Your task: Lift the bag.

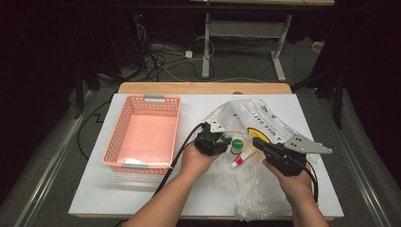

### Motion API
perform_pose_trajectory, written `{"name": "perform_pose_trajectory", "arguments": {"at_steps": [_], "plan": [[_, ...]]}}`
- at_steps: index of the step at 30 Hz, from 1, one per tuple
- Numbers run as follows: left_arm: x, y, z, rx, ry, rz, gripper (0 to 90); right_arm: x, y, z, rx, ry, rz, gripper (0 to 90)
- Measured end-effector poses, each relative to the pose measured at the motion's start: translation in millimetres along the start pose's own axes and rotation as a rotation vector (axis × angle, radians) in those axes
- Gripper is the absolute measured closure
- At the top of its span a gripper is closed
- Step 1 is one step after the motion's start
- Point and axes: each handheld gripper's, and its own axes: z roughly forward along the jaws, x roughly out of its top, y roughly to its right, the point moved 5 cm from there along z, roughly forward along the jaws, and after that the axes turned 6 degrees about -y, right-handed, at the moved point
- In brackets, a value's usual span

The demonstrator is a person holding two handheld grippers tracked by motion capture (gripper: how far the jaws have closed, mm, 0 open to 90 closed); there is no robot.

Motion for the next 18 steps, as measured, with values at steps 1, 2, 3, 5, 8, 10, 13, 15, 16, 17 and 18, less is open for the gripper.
{"name": "perform_pose_trajectory", "arguments": {"at_steps": [1,2,3,5,8,10,13,15,16,17,18], "plan": [[1.8,-1.1,2.6,0.001,-0.002,0.000,58.2,-0.3,0.1,0.5,0.002,-0.001,0.000,90.0],[3.5,-1.8,5.3,0.003,-0.006,0.003,58.2,-0.5,0.2,1.0,0.002,-0.001,-0.001,90.0],[5.1,-2.3,8.1,0.006,-0.009,0.004,58.2,-0.8,0.3,1.4,0.000,-0.002,0.003,90.0],[7.9,-3.3,13.6,0.009,-0.012,0.000,58.2,-1.4,0.9,1.9,0.000,-0.005,0.005,90.0],[11.4,-5.0,21.7,0.014,-0.015,-0.003,58.2,-2.7,2.6,3.0,-0.002,-0.006,0.009,90.0],[13.1,-6.8,26.6,0.014,-0.017,-0.007,58.2,-4.0,4.1,3.8,-0.001,-0.008,0.016,90.0],[14.7,-9.5,31.7,0.016,-0.028,-0.014,58.1,-5.0,4.3,4.6,0.002,-0.011,0.022,90.0],[15.6,-11.2,33.5,0.019,-0.028,-0.016,58.0,-5.2,3.9,5.5,0.002,-0.013,0.021,90.0],[15.9,-11.6,33.8,0.015,-0.026,-0.020,58.0,-5.3,3.6,6.2,0.006,-0.013,0.023,90.0],[16.1,-11.6,33.6,0.012,-0.024,-0.023,57.9,-5.6,3.6,6.7,0.006,-0.015,0.025,90.0],[16.2,-11.7,32.8,0.005,-0.023,-0.018,57.6,-5.9,3.8,7.3,0.007,-0.015,0.020,90.0]]}}
